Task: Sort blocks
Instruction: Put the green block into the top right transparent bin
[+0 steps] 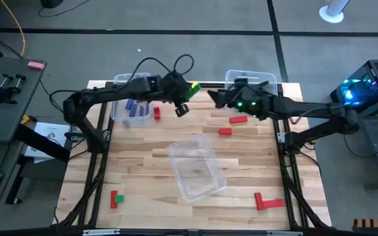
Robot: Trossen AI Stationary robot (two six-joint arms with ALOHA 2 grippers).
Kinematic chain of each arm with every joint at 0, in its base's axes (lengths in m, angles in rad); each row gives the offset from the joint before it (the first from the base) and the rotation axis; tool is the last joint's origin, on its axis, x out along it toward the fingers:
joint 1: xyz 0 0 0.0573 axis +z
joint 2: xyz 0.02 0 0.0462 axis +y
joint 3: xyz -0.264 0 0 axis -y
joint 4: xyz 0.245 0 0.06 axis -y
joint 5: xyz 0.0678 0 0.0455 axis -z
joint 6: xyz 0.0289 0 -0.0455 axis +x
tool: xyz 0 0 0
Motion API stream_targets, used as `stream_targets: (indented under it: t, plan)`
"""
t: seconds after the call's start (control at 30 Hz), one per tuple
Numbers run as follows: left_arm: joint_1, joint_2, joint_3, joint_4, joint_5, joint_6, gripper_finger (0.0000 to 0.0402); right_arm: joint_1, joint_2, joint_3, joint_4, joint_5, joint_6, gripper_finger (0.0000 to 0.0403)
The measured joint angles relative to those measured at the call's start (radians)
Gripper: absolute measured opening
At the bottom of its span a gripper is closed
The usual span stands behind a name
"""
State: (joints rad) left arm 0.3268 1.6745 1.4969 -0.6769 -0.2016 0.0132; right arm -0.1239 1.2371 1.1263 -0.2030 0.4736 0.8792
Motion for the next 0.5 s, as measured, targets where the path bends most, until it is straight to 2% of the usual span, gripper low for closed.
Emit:
stream_targets:
  t: [0.2,0.5]
  plan:
    - [-0.036,-0.031,-0.002,0.042,0.003,-0.002,0.0071,-0.014,0.099,0.0,0.024,-0.079,0.041,0.0344]
    - [-0.09,-0.021,-0.002,0.098,-0.018,-0.011,0.0071,-0.018,0.19,0.0,0.125,-0.088,0.039,0.0344]
